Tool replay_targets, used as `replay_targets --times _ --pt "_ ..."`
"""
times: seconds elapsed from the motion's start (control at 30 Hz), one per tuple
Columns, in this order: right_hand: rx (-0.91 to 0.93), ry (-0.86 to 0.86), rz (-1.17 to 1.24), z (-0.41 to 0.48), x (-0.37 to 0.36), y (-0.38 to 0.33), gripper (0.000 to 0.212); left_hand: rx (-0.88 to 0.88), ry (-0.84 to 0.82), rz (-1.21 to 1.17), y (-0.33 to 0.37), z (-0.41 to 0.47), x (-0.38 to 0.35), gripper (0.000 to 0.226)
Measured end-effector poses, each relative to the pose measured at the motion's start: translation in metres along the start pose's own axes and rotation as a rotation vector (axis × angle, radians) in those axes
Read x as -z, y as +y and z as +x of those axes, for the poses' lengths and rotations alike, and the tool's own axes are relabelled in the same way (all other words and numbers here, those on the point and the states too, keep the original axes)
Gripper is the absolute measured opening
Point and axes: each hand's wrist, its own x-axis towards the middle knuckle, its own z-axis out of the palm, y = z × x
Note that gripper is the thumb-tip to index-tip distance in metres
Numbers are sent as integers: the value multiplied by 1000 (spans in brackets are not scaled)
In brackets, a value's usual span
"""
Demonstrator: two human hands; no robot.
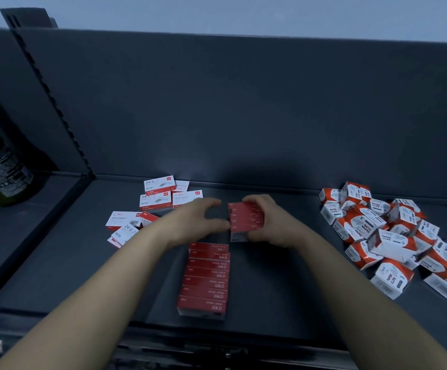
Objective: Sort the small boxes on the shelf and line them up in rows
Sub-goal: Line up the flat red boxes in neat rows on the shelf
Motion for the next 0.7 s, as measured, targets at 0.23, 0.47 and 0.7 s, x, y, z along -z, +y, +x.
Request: replay_targets --times 0.23,0.47,0.7 --pt "-62 -104 46 -66 -2 -11 73 -65 22 -49 -31 -45 -34 61" --pt "-61 -95 144 -111 -32 -21 73 -133 209 -250 -38 -55 -64 28" --pt "-71 -40 211 -125 -47 -26 73 -137 209 -259 -38 -63 -71 21"
